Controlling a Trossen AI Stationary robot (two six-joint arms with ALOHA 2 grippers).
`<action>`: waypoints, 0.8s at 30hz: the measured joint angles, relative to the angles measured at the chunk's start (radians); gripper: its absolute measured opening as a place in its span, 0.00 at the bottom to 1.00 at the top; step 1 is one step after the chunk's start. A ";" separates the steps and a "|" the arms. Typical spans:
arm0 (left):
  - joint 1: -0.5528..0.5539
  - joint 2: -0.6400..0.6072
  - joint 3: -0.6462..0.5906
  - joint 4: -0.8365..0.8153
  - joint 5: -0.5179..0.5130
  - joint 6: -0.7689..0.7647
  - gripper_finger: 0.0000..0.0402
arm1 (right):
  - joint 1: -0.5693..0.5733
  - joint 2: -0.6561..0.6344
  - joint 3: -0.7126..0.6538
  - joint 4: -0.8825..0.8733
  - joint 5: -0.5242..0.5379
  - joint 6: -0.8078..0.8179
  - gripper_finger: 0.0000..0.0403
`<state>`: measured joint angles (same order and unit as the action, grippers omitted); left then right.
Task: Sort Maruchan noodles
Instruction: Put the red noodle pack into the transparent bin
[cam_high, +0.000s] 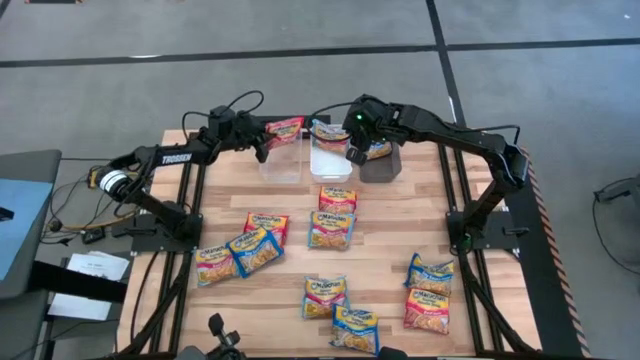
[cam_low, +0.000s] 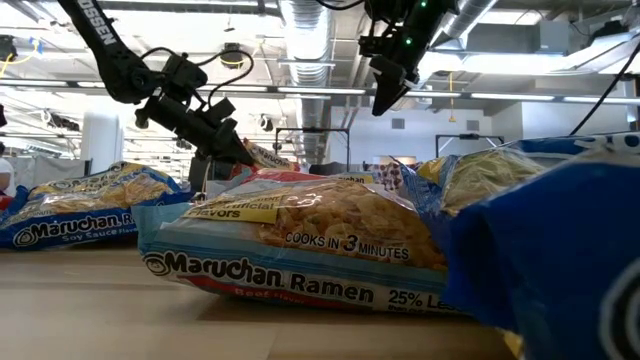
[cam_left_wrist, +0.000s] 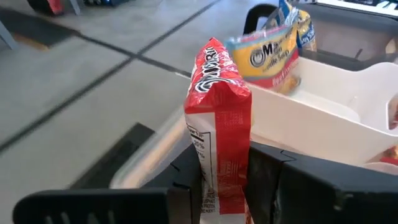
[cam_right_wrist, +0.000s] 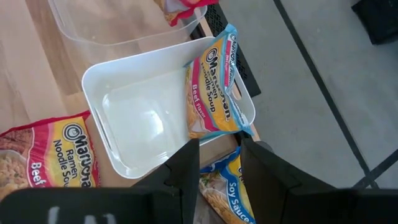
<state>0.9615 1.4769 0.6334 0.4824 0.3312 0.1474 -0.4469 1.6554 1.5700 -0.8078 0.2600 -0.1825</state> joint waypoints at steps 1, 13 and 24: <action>0.000 0.010 0.000 -0.001 0.003 -0.015 0.17 | 0.000 0.000 0.000 0.000 0.000 0.000 0.34; 0.000 0.129 0.074 0.002 0.002 -0.056 0.19 | 0.008 0.000 0.000 -0.001 0.000 0.011 0.34; 0.002 0.129 0.074 -0.065 -0.094 -0.039 0.21 | 0.013 0.000 0.000 -0.002 0.000 0.025 0.34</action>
<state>0.9630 1.6062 0.7074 0.4178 0.2375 0.1087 -0.4335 1.6554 1.5700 -0.8096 0.2596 -0.1574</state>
